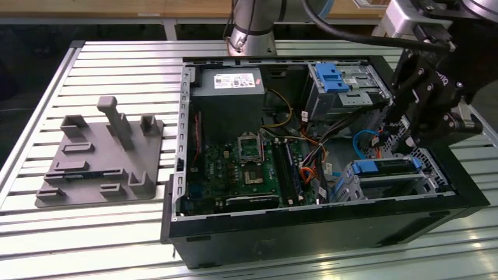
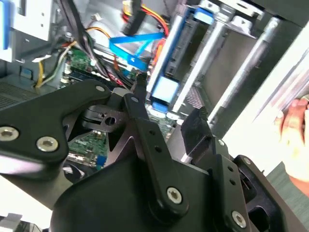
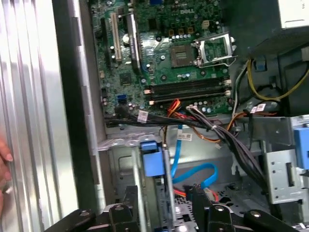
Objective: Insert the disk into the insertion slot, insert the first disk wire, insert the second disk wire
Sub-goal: 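Insert the first disk wire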
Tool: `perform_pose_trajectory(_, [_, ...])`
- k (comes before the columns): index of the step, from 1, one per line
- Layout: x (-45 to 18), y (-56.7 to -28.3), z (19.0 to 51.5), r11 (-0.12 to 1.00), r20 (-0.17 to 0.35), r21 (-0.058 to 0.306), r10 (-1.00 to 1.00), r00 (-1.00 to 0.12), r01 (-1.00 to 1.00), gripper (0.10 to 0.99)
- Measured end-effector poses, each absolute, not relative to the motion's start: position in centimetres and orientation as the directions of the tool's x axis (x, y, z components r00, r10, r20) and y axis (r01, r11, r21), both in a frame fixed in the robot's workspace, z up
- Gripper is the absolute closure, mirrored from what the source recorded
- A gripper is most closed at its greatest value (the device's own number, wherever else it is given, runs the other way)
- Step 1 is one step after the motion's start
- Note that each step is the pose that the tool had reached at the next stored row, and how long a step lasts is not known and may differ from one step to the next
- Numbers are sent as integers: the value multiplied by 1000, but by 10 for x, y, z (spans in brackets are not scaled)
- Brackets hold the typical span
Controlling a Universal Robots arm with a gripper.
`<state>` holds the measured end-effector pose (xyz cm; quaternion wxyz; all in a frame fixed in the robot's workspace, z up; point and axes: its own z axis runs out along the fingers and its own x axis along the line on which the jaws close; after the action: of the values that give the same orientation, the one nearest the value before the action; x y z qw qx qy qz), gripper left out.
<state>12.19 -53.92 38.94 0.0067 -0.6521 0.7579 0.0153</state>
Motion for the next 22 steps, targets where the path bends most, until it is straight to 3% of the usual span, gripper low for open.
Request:
perform_pose_trajectory(7, [123, -513, 389, 150, 18, 8, -989, -149, -989, 522])
perform_pose_trajectory(22, [144, -500, 386, 159, 106, 14, -982, -157, -987, 522])
